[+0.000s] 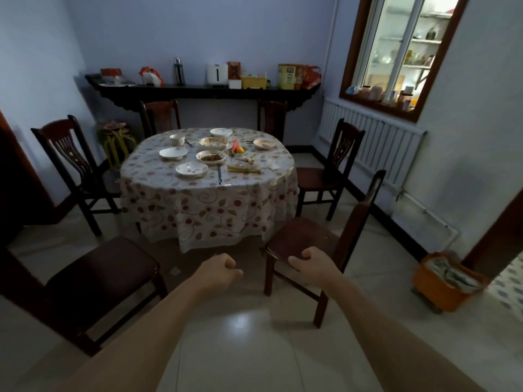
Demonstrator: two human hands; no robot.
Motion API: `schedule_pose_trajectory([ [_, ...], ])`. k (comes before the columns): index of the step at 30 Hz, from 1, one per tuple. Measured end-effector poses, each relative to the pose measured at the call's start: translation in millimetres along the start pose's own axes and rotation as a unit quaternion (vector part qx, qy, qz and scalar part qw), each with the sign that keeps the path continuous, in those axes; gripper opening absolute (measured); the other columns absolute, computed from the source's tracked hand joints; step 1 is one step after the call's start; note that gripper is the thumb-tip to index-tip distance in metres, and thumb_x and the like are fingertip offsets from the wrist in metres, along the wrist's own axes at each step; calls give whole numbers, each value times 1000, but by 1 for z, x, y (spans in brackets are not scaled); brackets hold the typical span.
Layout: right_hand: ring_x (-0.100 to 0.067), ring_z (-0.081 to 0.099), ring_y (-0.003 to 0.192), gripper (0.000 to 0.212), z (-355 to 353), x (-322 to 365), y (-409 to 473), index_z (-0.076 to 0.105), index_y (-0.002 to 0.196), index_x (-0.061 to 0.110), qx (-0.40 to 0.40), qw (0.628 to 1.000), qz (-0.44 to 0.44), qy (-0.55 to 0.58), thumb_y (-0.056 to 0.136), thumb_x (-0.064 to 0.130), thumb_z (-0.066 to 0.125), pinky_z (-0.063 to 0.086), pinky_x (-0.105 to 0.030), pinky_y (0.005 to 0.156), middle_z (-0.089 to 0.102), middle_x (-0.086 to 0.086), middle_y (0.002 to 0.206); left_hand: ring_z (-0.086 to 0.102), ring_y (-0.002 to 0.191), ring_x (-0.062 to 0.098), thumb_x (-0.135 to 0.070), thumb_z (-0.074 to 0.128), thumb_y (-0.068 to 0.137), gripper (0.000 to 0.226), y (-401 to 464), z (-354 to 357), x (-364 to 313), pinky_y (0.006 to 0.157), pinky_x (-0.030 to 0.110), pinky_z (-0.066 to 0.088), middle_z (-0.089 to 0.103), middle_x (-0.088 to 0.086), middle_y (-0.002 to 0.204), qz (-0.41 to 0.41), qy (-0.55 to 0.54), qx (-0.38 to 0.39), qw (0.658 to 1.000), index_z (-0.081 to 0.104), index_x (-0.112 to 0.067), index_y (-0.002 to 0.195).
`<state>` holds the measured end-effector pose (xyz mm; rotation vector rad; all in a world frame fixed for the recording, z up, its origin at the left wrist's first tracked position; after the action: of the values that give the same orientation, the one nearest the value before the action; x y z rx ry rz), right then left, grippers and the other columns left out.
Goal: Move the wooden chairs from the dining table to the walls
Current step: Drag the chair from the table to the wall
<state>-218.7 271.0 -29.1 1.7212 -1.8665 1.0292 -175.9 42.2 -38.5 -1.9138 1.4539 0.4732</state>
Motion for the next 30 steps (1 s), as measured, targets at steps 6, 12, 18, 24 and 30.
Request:
schedule_pose_trajectory([
  [6,-26,44,129,66,-55,-36,95,37,139,4,-18,1000,23,3,89,43,57,36,-27,95,45,-11,142,51,100,11,-34,62,86,41,94,29,-66,83,25,42,54,-1,121,7,10,14,1000,52,-21,124],
  [12,-27,48,124,60,-116,-49,178,41,136,5,-67,996,48,40,91,42,54,39,-32,95,49,-11,136,51,93,8,-38,60,87,37,181,51,-142,76,21,42,53,-6,108,62,33,39,997,56,-21,119],
  [18,-15,55,84,33,-147,-52,238,56,101,7,-102,991,73,41,92,39,53,44,-31,78,54,-4,99,53,102,12,-34,59,89,38,260,63,-203,84,23,42,58,1,122,116,43,67,990,54,-16,123],
  [24,-15,57,79,44,-170,-51,300,49,125,1,-138,983,112,34,92,29,55,43,-24,62,59,-16,119,53,111,16,-33,57,91,39,350,85,-242,91,27,44,55,3,127,161,61,134,976,52,-14,126],
  [30,-16,46,86,57,-190,-66,352,39,132,4,-218,952,203,68,86,26,65,43,-23,67,51,-11,120,56,108,18,-33,58,90,39,440,98,-271,88,27,44,57,5,123,200,89,203,954,53,-14,124],
])
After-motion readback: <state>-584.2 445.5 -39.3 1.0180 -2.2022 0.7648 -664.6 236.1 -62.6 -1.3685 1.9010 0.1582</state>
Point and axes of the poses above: each hand's wrist, its own y-axis towards the middle knuckle, its own z-axis out of the palm, x = y × z, the point moved 6 cm from there along y, towards the middle knuckle
